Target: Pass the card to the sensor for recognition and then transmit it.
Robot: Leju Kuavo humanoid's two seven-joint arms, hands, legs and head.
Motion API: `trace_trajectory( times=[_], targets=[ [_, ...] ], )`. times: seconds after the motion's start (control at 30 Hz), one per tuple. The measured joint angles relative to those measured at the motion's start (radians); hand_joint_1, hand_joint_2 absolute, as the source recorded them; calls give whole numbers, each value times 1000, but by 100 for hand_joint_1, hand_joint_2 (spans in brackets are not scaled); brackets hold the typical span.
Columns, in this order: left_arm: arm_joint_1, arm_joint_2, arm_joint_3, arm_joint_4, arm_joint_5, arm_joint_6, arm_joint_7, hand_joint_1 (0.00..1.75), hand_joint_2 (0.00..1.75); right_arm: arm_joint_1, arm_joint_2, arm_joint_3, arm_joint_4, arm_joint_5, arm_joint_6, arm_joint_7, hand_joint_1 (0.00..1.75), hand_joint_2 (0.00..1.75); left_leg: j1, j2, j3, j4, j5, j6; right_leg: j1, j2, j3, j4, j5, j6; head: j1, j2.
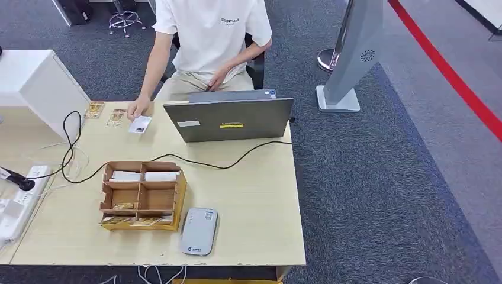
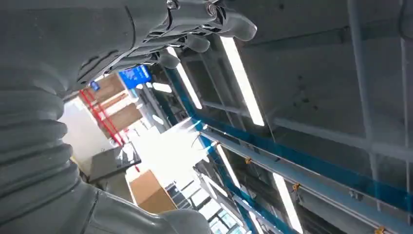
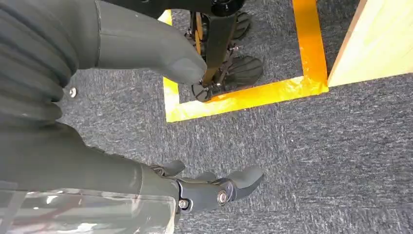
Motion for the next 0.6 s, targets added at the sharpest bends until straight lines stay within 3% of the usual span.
trace_trajectory(
  times=[0.23,0.6],
  targets=[
    [-129,82,44,190,-106,1,13,0,175,-3,0,0,2,18,1,15,0,175,0,0,0,0,0,0,0,0,0,0,0,0,0,0],
    [-340,219,50,521,-106,-39,80,0,175,-11,0,0,6,51,2,53,0,175,0,0,0,0,1,0,0,0,0,0,0,0,0,0]
  ],
)
